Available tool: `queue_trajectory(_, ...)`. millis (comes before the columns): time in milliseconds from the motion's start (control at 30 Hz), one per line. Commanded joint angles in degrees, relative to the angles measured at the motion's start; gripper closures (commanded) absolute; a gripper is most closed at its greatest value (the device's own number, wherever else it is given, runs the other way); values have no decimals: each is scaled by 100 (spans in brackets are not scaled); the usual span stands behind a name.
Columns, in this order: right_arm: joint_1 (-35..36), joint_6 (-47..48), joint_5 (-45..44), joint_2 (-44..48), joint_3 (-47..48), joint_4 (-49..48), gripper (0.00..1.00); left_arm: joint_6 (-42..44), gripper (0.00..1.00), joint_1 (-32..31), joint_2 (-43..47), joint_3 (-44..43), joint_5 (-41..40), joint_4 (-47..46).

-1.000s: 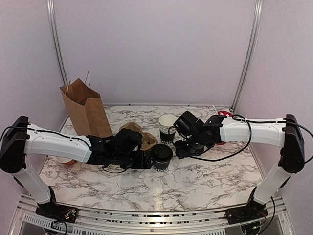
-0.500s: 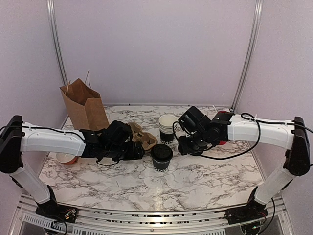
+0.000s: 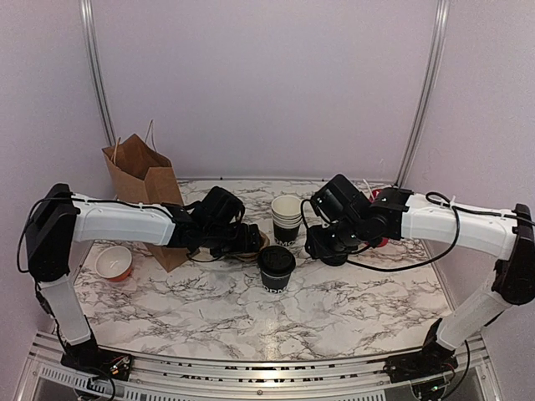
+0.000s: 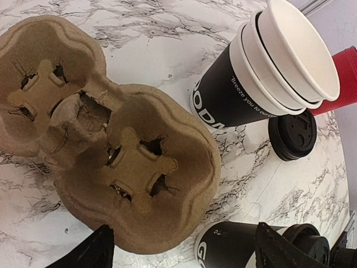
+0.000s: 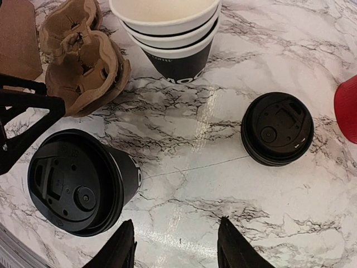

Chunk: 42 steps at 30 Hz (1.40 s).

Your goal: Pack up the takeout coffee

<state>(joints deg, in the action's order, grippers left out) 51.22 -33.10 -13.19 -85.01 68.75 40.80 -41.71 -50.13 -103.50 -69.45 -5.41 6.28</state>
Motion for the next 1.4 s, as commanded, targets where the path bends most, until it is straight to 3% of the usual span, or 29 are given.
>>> queue_trajectory(0,182,-108,-43,-82,297,-154,52,32,12,-88,-142,-15,333,-18)
queue_trajectory(533,841,-95,-327,-659,1094,202,51,-560,12,-735,507,751,24,-268)
queue_trajectory(733,1100,48,-585,-720,1068,498,51,-568,12,-723,806,1059,-362,-232)
queue_trajectory(1000,1418,374,-1282,-793,1728,933,51,-480,12,-551,953,1079,-418,-115)
queue_trajectory(1367,1675,198,-681,-1648,635,625,51,-456,12,-475,881,1105,-382,-66)
